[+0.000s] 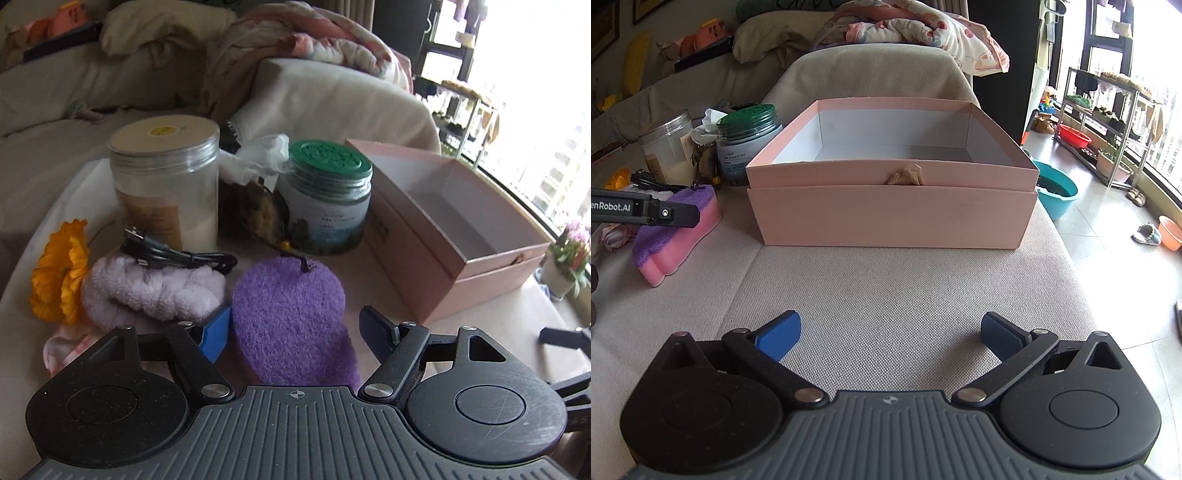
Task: Organize soft objects
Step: 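Grasp the purple-and-pink sponge with the left tool, then carry the sponge into the pink box and open the left tool, then grasp the lavender fluffy scrunchie with the left tool, then carry the scrunchie into the pink box with the left tool while the right tool drops the pink cloth there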
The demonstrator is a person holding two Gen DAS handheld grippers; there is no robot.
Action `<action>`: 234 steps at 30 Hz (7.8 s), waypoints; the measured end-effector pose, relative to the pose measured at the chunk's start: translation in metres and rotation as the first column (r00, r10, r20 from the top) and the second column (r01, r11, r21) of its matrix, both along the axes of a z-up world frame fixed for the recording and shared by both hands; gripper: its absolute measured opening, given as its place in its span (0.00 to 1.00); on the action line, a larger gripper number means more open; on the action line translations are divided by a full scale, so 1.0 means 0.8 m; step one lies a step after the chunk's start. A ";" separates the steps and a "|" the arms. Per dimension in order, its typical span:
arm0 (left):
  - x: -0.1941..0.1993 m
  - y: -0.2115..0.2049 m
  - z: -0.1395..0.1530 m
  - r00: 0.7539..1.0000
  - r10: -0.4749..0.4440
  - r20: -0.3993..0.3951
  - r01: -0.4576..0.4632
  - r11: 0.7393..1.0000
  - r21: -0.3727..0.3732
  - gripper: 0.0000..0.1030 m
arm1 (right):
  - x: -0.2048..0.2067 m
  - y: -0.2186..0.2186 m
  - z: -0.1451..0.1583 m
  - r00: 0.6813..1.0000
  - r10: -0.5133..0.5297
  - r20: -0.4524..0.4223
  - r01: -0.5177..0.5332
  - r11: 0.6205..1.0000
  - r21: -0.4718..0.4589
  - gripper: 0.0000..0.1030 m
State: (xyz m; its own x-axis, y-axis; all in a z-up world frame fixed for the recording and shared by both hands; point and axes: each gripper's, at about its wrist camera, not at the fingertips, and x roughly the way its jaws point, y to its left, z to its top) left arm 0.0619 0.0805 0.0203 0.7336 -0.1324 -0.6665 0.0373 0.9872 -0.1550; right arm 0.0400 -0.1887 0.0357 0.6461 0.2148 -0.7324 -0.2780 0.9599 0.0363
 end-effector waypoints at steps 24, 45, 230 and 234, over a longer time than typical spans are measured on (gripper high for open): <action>-0.210 0.227 0.049 0.891 0.414 0.186 -0.389 0.908 -0.157 0.70 | -0.034 0.292 0.106 0.712 0.640 0.290 -0.608 0.768 -0.202 0.78; -0.058 0.313 0.163 0.867 0.350 0.355 -0.255 0.923 -0.288 0.70 | 0.049 0.324 0.258 0.752 0.477 0.454 -0.475 0.871 -0.127 0.02; 0.050 0.153 0.212 0.877 0.124 0.465 0.001 0.966 -0.260 0.37 | 0.072 0.081 0.238 0.868 0.330 0.371 -0.399 0.908 0.126 0.08; 0.105 0.058 0.232 0.897 -0.064 0.437 0.194 0.946 -0.259 0.38 | 0.096 0.010 0.217 0.906 0.190 0.377 -0.233 0.970 0.072 0.08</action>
State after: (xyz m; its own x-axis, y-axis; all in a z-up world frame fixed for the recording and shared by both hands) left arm 0.1462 0.1266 0.2063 0.8970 -0.3840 -0.2189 0.2867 0.8824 -0.3731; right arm 0.1167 -0.1807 0.2089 0.7935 0.4435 -0.4168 -0.4886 0.8725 -0.0018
